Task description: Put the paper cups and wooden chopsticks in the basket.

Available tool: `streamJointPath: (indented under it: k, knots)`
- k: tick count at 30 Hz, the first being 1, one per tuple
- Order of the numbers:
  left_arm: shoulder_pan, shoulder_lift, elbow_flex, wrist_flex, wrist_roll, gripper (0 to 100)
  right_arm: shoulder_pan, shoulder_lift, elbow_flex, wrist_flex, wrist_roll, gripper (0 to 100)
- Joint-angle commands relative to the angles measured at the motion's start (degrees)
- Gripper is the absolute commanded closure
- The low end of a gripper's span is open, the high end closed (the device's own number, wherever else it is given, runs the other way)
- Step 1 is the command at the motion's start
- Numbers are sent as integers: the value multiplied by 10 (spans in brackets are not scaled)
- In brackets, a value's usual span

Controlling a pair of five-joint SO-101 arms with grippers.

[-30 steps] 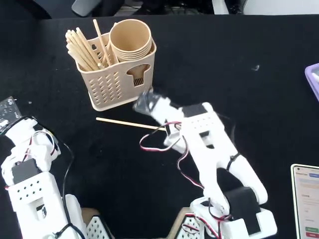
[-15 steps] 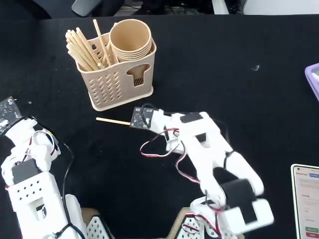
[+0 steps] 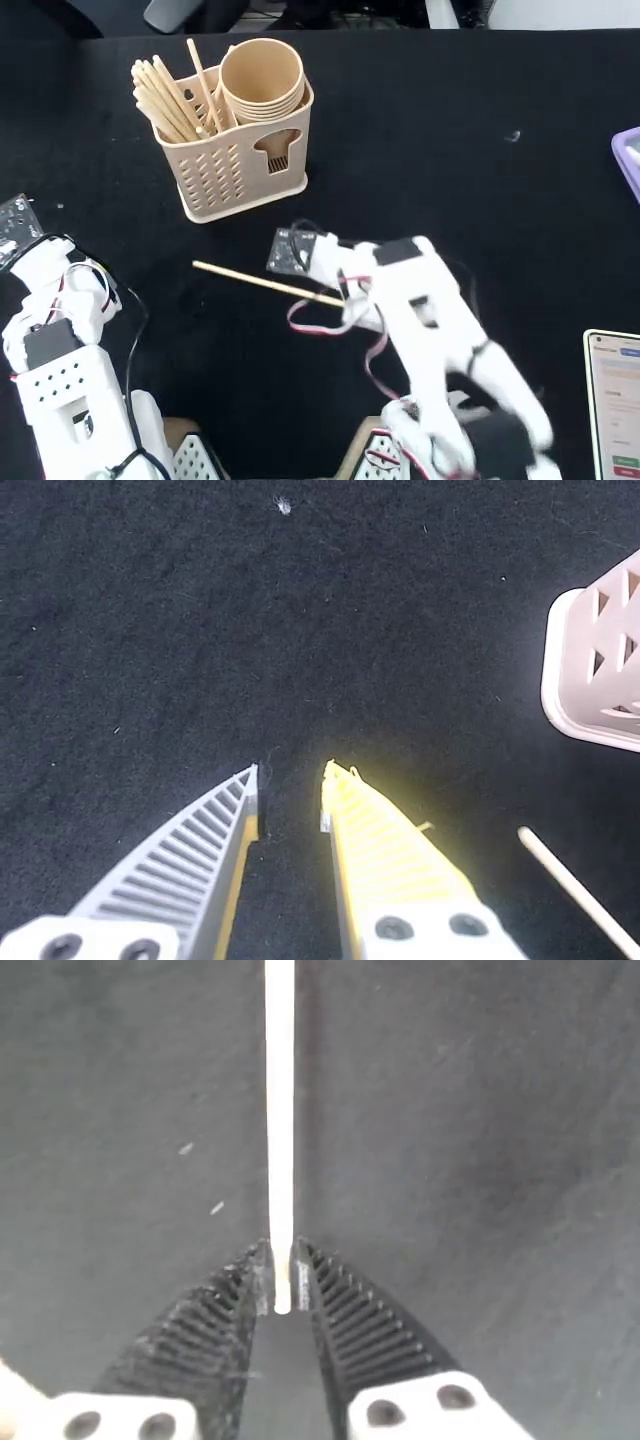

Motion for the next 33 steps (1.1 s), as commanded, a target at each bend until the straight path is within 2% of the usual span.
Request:
streamJointPath:
  k: [1,4,9,14,16,19,22,25,29,33]
  knots:
    - [-5,-9,-4,-11,4,884,1,-136,49,26,11,988]
    - [-5,-9,-4,-11,5,884,1,-196,104,25,11,988]
    - [-5,-9,-4,-11,5,884,2,-182,122,25,15,974]
    - [-5,-9,-4,-11,5,884,-4,-111,86,25,12,796]
    - [-5,-9,-4,-11,5,884,-25,-80,57,25,11,753]
    - [-6,-9,-4,-11,5,884,-88,-30,16,16,-40,751]
    - [-6,-9,-4,-11,5,884,-163,29,-12,-46,-119,752]
    - [-7,-9,-4,-10,4,884,-215,105,-35,-105,-163,752]
    - [-7,-9,-3,-10,4,884,-218,203,-94,-136,-178,768]
    - [-7,-9,-3,-10,3,884,-200,254,-138,-135,-173,862]
